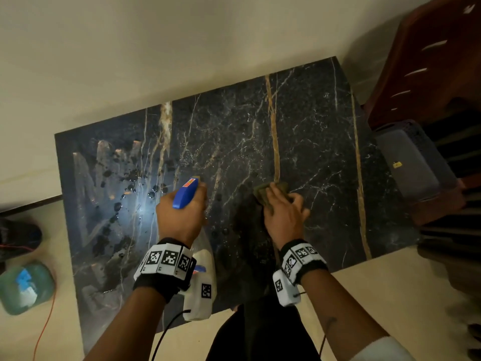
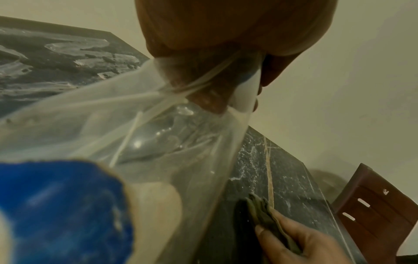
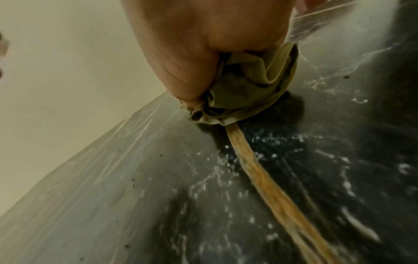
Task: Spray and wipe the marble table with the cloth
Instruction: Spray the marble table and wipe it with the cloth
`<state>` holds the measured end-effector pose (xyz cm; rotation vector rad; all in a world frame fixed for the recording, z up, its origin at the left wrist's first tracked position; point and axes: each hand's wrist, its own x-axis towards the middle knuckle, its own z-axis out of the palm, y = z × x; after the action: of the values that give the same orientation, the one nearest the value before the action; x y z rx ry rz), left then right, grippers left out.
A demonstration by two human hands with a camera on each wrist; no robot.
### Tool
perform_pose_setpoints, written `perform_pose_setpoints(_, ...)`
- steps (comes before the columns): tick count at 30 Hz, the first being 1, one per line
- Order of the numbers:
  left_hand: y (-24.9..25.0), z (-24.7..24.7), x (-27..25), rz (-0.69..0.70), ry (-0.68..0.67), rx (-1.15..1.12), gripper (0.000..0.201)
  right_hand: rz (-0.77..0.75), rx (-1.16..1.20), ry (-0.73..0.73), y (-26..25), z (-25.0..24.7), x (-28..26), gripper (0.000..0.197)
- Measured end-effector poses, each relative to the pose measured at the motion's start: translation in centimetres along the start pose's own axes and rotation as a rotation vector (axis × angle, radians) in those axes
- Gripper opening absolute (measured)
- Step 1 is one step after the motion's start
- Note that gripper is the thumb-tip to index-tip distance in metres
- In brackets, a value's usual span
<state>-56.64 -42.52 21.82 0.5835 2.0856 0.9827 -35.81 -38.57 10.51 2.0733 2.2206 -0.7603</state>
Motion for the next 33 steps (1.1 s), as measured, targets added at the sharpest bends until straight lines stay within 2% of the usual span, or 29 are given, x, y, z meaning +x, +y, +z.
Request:
perform_pose_setpoints(3,-0.2,-0.6,0.7,-0.022,0.028,-0.029,0.044,0.105,0.004,0.084,-1.4,0.4,0.3,0.047)
perform_pose_setpoints(5,-0.4,-0.7,1.0,-0.04,0.04,-0.055,0.041,0.101,0.044,0.063,-3.6,1.0,-0.5,0.047)
perform_pose_setpoints(9,-0.7,-0.6,1.5,-0.042,0.036,-0.038,0.043,-0.236,-0.066,-0.07,-6.1,3.3,-2.4,0.043)
perform_pose_setpoints(11,-0.6,-0.5,1.9,-0.046,0.039,-0.054,0.04,-0.29,-0.084,-0.095,-5.4,2.6,-1.4,0.044)
perform_pose_setpoints(13,-0.4,-0.6,2.4,-0.044,0.032,-0.057,0.039,-0.18,-0.059,-0.082,-3.7,1.4,0.1,0.047)
perform_pose_setpoints(16,-0.3,-1.0,2.8,-0.042,0.034,-0.087,0.036,0.077,-0.006,0.046,-1.7,0.0,2.1,0.048)
perform_pose_setpoints(19,-0.2,-1.2,3.0,-0.054,0.026,-0.109,0.035,0.143,-0.008,0.064,-2.9,0.1,2.2,0.047)
perform_pose_setpoints(21,-0.4,-1.1,3.2,-0.063,0.02,-0.102,0.038,0.029,-0.028,0.003,-4.4,0.7,1.6,0.048)
perform_pose_setpoints(23,-0.4,-0.8,3.4,-0.066,0.013,-0.086,0.04,-0.174,-0.087,-0.081,-4.9,1.3,1.2,0.048)
perform_pose_setpoints(26,0.0,-0.4,3.5,-0.078,-0.001,-0.105,0.039,-0.353,-0.176,-0.136,-3.4,0.7,2.4,0.05)
perform_pose_setpoints(28,0.5,-0.5,3.6,-0.079,-0.016,-0.112,0.036,-0.271,-0.182,-0.083,-1.9,-0.2,3.6,0.052)
perform_pose_setpoints(30,1.0,-0.8,4.0,-0.074,-0.005,-0.111,0.033,-0.055,-0.118,0.007,-1.4,-0.7,4.7,0.051)
perform_pose_setpoints(32,1.2,-1.3,4.3,-0.045,0.012,-0.086,0.03,0.088,-0.058,0.07,-2.5,-0.7,5.1,0.05)
perform_pose_setpoints(33,1.3,-1.4,4.5,-0.033,0.015,-0.086,0.029,0.109,-0.042,0.074,-3.4,-0.5,4.9,0.05)
